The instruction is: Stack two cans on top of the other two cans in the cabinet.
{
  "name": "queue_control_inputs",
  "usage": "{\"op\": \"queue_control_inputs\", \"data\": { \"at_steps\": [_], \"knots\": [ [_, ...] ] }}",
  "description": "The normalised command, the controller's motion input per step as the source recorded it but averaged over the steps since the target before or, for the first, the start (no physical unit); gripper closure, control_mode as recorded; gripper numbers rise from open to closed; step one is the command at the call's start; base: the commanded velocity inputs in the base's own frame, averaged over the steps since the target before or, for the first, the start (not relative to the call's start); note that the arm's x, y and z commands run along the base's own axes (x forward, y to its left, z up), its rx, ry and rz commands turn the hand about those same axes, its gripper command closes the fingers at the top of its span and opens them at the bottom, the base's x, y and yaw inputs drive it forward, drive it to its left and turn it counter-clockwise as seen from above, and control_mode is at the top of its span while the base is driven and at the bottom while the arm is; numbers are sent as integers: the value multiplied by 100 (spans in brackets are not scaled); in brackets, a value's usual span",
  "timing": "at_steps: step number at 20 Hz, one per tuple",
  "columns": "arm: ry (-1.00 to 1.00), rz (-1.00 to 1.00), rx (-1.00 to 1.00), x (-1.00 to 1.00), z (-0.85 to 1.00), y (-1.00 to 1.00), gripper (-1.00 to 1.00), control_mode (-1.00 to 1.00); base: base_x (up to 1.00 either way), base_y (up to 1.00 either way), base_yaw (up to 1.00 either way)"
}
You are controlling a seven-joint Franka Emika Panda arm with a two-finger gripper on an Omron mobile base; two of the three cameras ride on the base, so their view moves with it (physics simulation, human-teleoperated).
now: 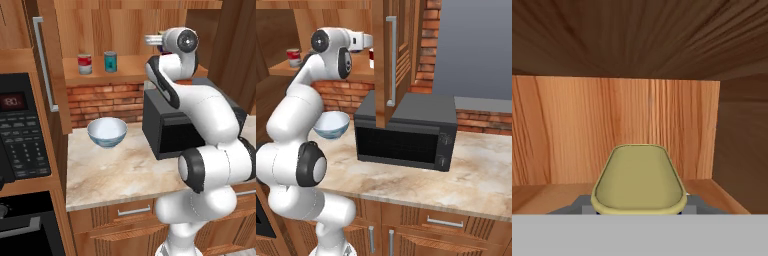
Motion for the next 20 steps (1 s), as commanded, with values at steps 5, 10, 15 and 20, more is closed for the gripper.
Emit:
{"op": "queue_control_inputs", "data": {
  "at_steps": [5, 10, 15, 20],
  "knots": [
    [2, -7, 0, -4, 6, -5, 100, -100, 0, 0, 0],
    [3, -3, 0, 0, 0, -18, 100, -100, 0, 0, 0],
    [2, -4, 0, 0, 3, -34, 100, -100, 0, 0, 0],
    [2, -3, 0, 0, 1, -22, 100, -100, 0, 0, 0]
  ]
}}
